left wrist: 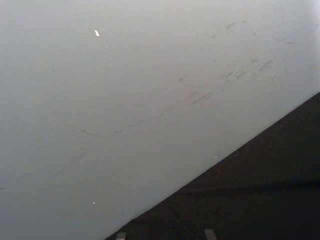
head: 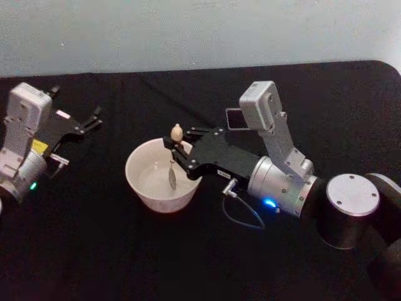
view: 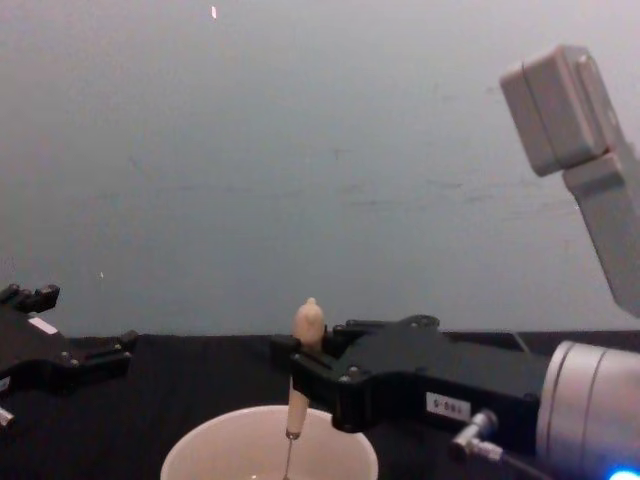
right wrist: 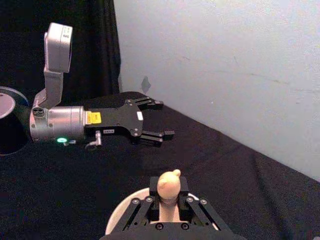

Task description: Pick up the stirring spoon with one hand, stir inside the cup, then place it back in its original position.

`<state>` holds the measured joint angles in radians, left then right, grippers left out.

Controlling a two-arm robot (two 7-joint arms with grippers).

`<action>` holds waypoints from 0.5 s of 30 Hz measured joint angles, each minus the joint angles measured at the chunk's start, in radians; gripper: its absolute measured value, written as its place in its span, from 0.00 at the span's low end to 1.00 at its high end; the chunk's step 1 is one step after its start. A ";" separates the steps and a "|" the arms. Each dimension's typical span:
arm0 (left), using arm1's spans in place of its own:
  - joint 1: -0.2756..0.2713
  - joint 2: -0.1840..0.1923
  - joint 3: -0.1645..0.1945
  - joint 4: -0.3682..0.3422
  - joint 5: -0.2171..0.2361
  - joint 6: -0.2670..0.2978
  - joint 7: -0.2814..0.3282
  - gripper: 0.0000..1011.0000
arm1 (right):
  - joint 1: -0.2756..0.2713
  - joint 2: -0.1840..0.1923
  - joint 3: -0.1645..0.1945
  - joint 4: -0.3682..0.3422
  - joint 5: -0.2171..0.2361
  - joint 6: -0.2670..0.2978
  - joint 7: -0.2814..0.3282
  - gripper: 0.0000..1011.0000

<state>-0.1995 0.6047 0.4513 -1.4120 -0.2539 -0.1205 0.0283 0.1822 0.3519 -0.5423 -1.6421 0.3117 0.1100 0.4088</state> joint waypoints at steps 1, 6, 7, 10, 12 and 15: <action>0.000 0.000 0.000 0.000 0.000 0.000 0.000 0.99 | 0.000 -0.001 0.000 0.002 -0.002 0.000 0.000 0.19; 0.000 0.000 0.000 0.000 0.000 0.000 0.000 0.99 | 0.001 -0.008 0.002 0.007 -0.010 0.003 -0.002 0.19; 0.000 0.000 0.000 0.000 0.000 0.000 0.000 0.99 | 0.001 -0.009 0.003 0.007 -0.011 0.003 -0.003 0.19; 0.000 0.000 0.000 0.000 0.000 0.000 0.000 0.99 | 0.000 -0.011 0.008 0.008 -0.014 0.003 -0.004 0.19; 0.000 0.000 0.000 0.000 0.000 0.000 0.000 0.99 | -0.002 -0.011 0.012 0.008 -0.015 0.003 -0.004 0.19; 0.000 0.000 0.000 0.000 0.000 0.000 0.000 0.99 | -0.005 -0.009 0.017 0.005 -0.015 0.002 -0.004 0.19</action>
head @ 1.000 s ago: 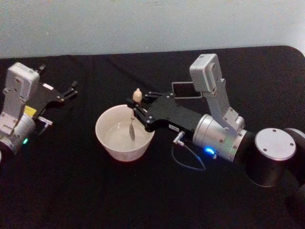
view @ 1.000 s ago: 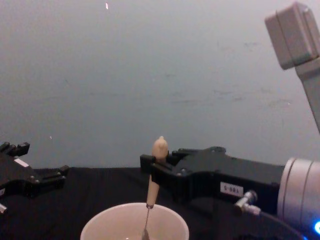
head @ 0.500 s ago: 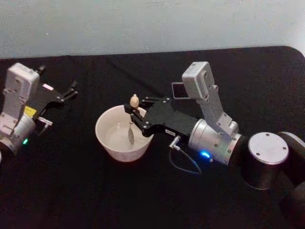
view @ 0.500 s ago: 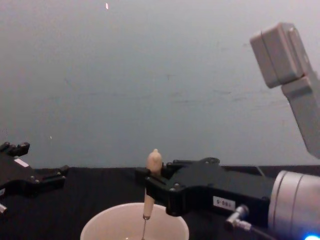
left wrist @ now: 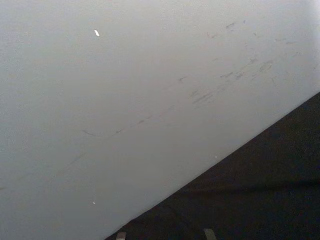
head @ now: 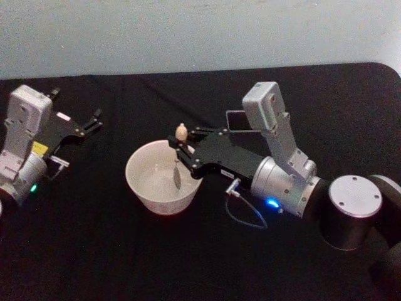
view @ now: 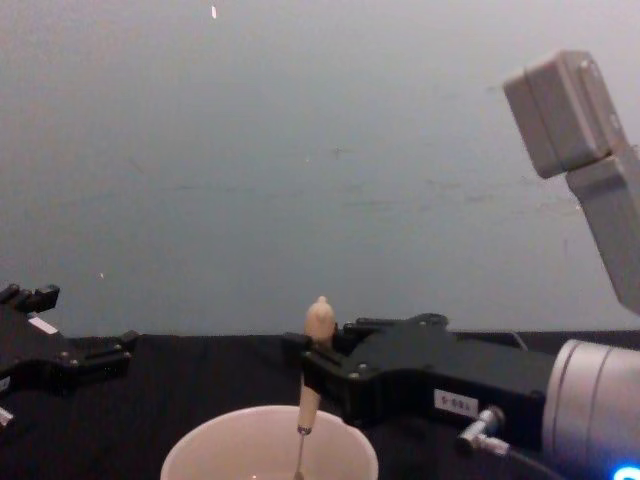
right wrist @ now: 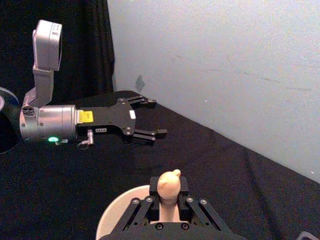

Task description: Pick up the stirring spoon with one hand, stir inside the cup, then place it back in its original position.

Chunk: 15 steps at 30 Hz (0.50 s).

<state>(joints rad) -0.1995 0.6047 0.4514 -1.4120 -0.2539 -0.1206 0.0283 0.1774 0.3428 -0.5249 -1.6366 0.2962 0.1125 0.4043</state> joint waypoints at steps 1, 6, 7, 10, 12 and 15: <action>0.000 0.000 0.000 0.000 0.000 0.000 0.000 0.99 | -0.002 0.003 0.004 -0.002 0.000 0.000 0.000 0.19; 0.000 0.000 0.000 0.000 0.000 0.000 0.000 0.99 | -0.013 0.015 0.016 -0.016 0.001 0.000 0.005 0.19; 0.000 0.000 0.000 0.000 0.000 0.000 0.000 0.99 | -0.017 0.019 0.020 -0.021 0.003 0.000 0.007 0.19; 0.000 0.000 0.000 0.000 0.000 0.000 0.000 0.99 | -0.025 0.029 0.027 -0.032 0.010 -0.001 0.013 0.19; 0.000 0.000 0.000 0.000 0.000 0.000 0.000 0.99 | -0.030 0.035 0.030 -0.040 0.015 -0.001 0.016 0.19; 0.000 0.000 0.000 0.000 0.000 0.000 0.000 0.99 | -0.038 0.045 0.035 -0.052 0.022 -0.001 0.021 0.19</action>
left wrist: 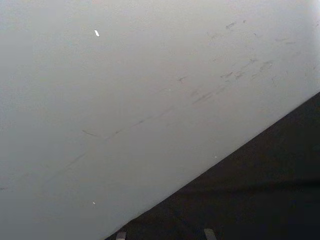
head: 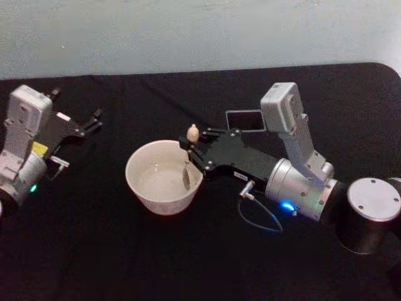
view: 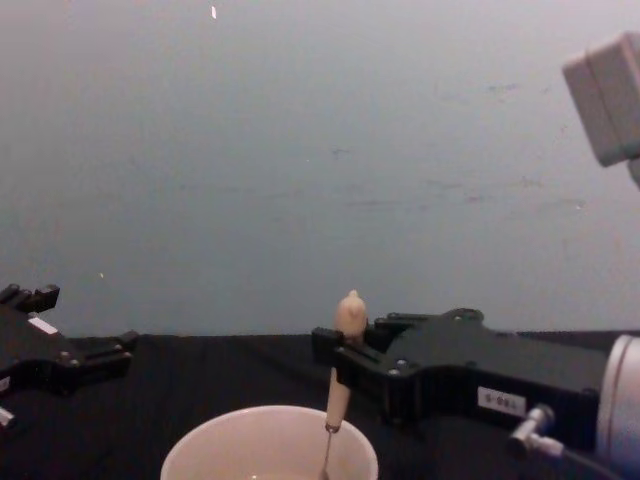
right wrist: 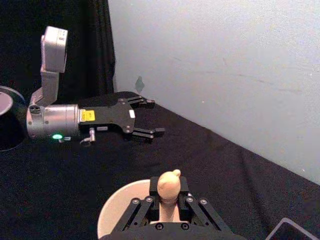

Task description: Pick up the stirring spoon with one hand, stir inside the cup, then place it back in its original position.

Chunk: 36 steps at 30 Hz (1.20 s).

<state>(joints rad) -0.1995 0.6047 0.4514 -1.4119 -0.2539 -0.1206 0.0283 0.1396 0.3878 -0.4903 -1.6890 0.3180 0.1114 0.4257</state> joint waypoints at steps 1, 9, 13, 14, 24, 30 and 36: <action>0.000 0.000 0.000 0.000 0.000 0.000 0.000 0.99 | -0.003 0.004 0.000 -0.005 0.002 0.000 0.002 0.19; 0.000 0.000 0.000 0.000 0.000 0.000 0.000 0.99 | -0.017 0.019 -0.007 -0.025 0.009 0.000 0.014 0.19; 0.000 0.000 0.000 0.000 0.000 0.000 0.000 0.99 | -0.020 0.021 -0.017 -0.032 0.010 0.002 0.019 0.19; 0.000 0.000 0.000 0.000 0.000 0.000 0.000 0.99 | -0.020 0.021 -0.019 -0.033 0.010 0.002 0.019 0.19; 0.000 0.000 0.000 0.000 0.000 0.000 0.000 0.99 | -0.006 0.000 -0.053 -0.021 0.000 0.003 0.021 0.19; 0.000 0.000 0.000 0.000 0.000 0.000 0.000 0.99 | 0.012 -0.026 -0.063 0.004 -0.016 0.003 0.004 0.19; 0.000 0.000 0.000 0.000 0.000 0.000 0.000 0.99 | 0.036 -0.057 -0.064 0.038 -0.032 0.002 -0.017 0.19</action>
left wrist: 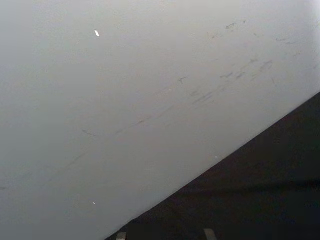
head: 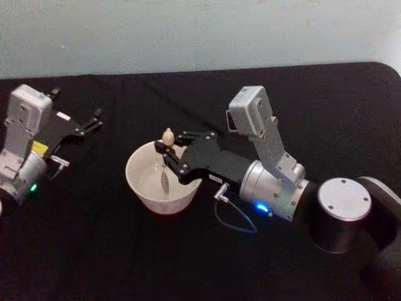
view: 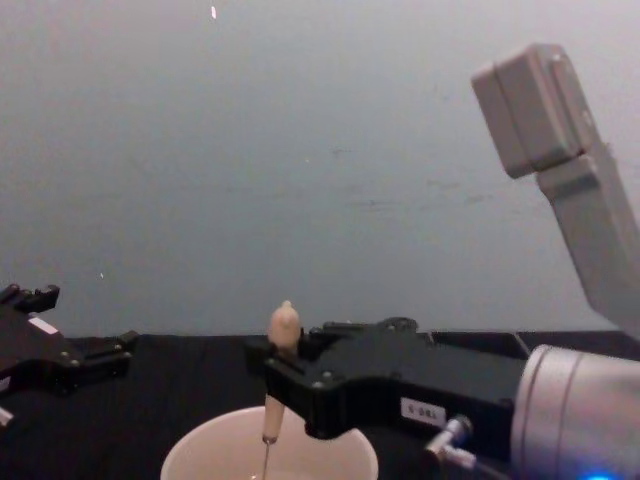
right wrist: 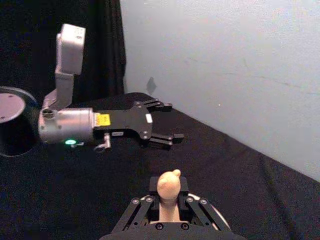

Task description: Pick up the stirring spoon with one hand, stir inside the cup, then place it back in its original position.

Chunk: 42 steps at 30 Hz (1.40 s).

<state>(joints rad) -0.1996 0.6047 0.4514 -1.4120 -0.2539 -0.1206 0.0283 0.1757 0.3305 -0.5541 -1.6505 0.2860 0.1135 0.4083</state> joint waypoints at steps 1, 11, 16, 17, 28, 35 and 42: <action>0.000 0.000 0.000 0.000 0.000 0.000 0.000 0.99 | 0.005 -0.007 0.002 0.009 -0.004 -0.001 -0.005 0.19; 0.000 0.000 0.000 0.000 0.000 0.000 0.000 0.99 | 0.021 -0.027 0.021 0.039 -0.020 -0.001 -0.022 0.19; 0.000 0.000 0.000 0.000 0.000 0.000 0.000 0.99 | 0.019 -0.022 0.029 0.042 -0.027 -0.001 -0.022 0.19; 0.000 0.000 0.000 0.000 0.000 0.000 0.000 0.99 | 0.019 -0.022 0.031 0.042 -0.027 -0.002 -0.021 0.19; 0.000 0.000 0.000 0.000 0.000 0.000 0.000 0.99 | 0.001 -0.004 0.058 0.020 -0.015 0.002 -0.012 0.19; 0.000 0.000 0.000 0.000 0.000 0.000 0.000 0.99 | -0.013 0.008 0.063 -0.001 -0.002 0.008 -0.003 0.19; 0.000 0.000 0.000 0.000 0.000 0.000 0.000 0.99 | -0.030 0.027 0.055 -0.029 0.009 0.013 0.011 0.19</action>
<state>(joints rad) -0.1995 0.6047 0.4514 -1.4120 -0.2539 -0.1205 0.0283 0.1461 0.3572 -0.4987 -1.6793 0.2948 0.1269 0.4196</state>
